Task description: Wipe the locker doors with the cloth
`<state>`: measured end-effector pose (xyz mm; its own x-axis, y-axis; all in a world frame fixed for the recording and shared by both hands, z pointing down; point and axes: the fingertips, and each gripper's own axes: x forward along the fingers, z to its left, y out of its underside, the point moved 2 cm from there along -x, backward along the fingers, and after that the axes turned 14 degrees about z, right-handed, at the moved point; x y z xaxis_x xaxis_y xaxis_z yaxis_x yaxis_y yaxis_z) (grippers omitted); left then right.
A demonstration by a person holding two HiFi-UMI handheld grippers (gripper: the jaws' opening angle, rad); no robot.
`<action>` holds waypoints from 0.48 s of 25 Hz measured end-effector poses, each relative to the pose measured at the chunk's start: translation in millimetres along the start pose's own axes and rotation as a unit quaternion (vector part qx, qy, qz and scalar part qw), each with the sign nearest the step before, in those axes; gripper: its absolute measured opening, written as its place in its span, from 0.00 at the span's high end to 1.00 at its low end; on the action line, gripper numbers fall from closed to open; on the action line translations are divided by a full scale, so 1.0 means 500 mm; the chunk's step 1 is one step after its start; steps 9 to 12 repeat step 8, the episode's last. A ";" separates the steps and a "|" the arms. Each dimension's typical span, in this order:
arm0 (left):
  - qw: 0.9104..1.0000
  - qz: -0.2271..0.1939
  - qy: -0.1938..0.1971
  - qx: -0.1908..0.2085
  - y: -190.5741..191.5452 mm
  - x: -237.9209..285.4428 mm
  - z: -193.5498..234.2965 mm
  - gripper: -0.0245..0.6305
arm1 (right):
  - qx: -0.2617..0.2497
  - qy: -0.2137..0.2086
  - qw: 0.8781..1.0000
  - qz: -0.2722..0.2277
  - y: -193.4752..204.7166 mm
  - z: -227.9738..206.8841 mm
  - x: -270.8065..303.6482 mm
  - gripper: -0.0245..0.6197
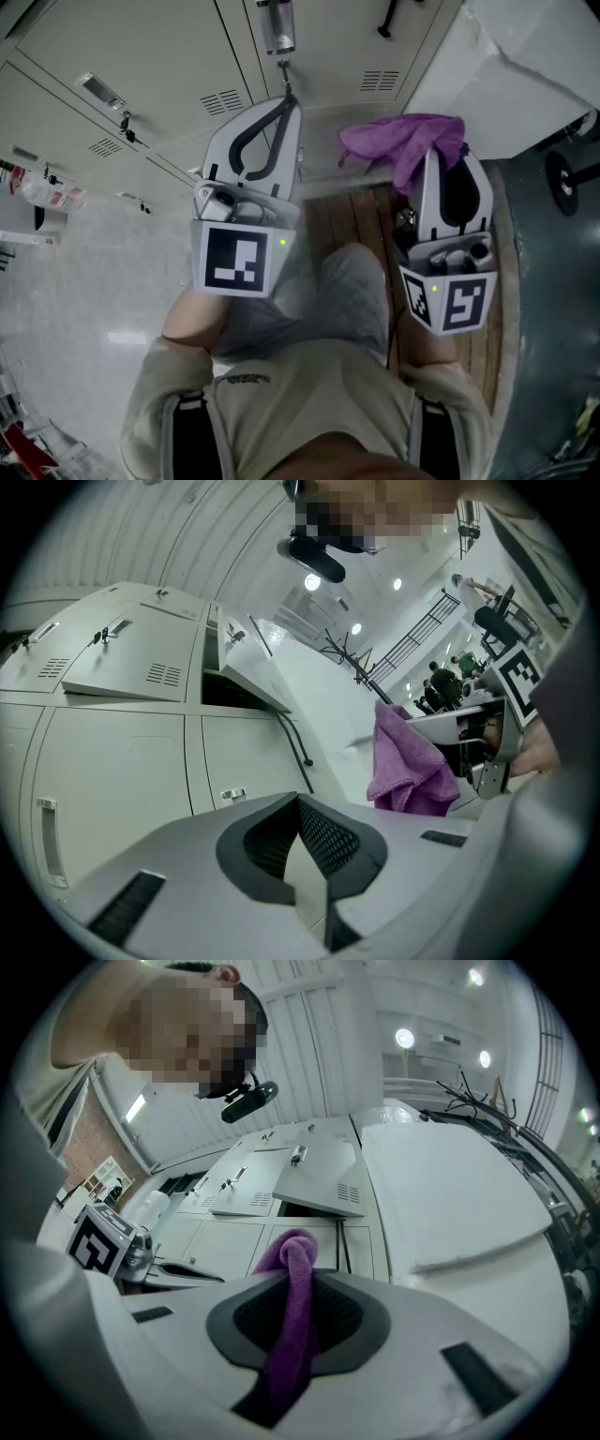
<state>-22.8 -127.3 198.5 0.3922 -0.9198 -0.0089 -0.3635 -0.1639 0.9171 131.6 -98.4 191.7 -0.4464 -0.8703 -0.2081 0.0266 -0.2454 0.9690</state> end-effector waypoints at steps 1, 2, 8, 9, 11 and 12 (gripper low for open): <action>1.000 0.001 0.000 0.000 0.001 0.000 0.000 0.96 | 0.000 -0.001 1.000 0.001 0.001 0.001 0.001 0.89; 1.000 0.001 0.000 0.000 0.001 0.000 0.000 0.96 | 0.000 -0.002 1.000 0.001 0.002 0.002 0.002 0.89; 1.000 0.001 0.001 0.000 0.003 0.002 0.003 0.96 | 0.003 -0.003 1.000 0.001 0.002 0.004 0.005 0.89; 1.000 0.001 0.001 0.000 0.003 0.002 0.003 0.96 | 0.003 -0.003 1.000 0.001 0.002 0.004 0.005 0.89; 1.000 0.001 0.001 0.000 0.003 0.002 0.003 0.96 | 0.003 -0.003 1.000 0.001 0.002 0.004 0.005 0.89; 1.000 0.001 0.001 0.000 0.003 0.002 0.003 0.96 | 0.003 -0.003 1.000 0.001 0.002 0.004 0.005 0.89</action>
